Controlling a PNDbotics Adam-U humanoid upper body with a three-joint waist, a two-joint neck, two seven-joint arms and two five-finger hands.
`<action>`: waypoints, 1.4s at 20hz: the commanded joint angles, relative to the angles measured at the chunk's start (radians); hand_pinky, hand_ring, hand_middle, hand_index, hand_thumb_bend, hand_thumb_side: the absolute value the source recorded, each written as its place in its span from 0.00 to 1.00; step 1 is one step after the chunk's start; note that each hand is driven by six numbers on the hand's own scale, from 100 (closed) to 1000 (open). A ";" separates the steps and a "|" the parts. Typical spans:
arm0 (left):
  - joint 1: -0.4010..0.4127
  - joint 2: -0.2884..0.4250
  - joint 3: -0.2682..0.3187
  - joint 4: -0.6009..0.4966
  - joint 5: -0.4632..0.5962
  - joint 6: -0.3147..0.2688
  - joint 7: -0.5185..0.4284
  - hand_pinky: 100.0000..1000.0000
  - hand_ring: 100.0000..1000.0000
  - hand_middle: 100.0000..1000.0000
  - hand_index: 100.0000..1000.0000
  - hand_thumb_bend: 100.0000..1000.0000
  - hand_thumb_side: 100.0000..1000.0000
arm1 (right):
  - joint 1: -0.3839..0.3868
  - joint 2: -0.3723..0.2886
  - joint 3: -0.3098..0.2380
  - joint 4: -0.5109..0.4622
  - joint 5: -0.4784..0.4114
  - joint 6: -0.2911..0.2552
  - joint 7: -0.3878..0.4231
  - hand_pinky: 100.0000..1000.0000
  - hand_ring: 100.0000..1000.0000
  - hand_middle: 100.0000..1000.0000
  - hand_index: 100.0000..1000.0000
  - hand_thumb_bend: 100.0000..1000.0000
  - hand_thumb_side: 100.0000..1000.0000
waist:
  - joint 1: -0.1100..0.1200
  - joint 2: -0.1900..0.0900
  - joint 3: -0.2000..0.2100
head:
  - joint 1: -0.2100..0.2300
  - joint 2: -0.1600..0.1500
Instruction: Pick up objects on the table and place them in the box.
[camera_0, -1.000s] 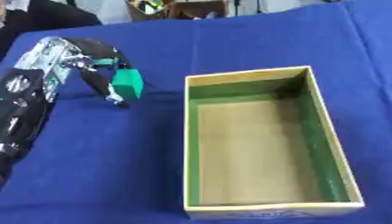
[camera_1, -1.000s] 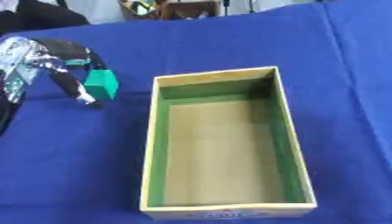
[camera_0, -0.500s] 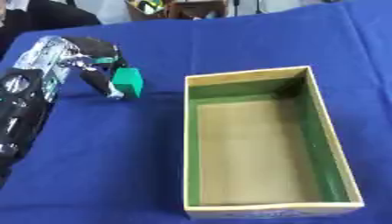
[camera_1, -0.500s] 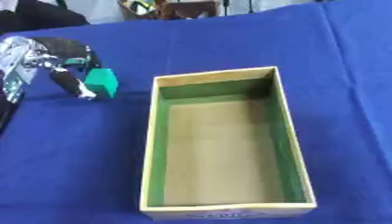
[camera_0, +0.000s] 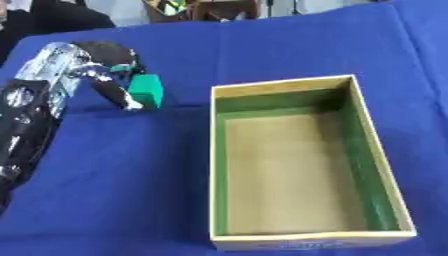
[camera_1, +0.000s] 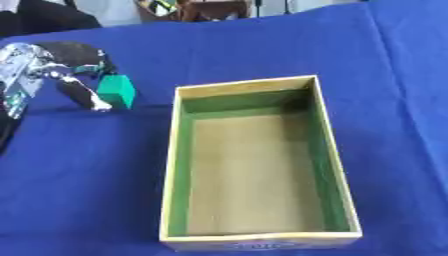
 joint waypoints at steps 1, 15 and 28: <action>-0.013 0.028 0.001 -0.008 0.002 -0.001 0.000 0.28 0.53 0.57 0.73 0.44 0.66 | -0.005 -0.016 -0.006 -0.016 -0.002 -0.001 0.003 0.71 0.80 0.62 0.74 0.00 0.79 | -0.003 -0.018 0.001 | -0.001 0.000; -0.011 0.011 0.014 0.002 0.060 0.065 0.109 0.05 0.36 0.26 0.32 0.00 0.19 | -0.004 -0.011 -0.007 -0.016 -0.003 0.000 0.005 0.72 0.81 0.62 0.74 0.00 0.79 | -0.003 -0.017 -0.002 | 0.000 -0.003; -0.006 0.019 0.008 -0.031 0.098 0.108 0.181 0.00 0.31 0.21 0.24 0.00 0.22 | -0.002 -0.008 -0.009 -0.016 -0.004 0.001 0.008 0.72 0.81 0.62 0.74 0.00 0.78 | -0.003 -0.031 -0.001 | -0.002 0.002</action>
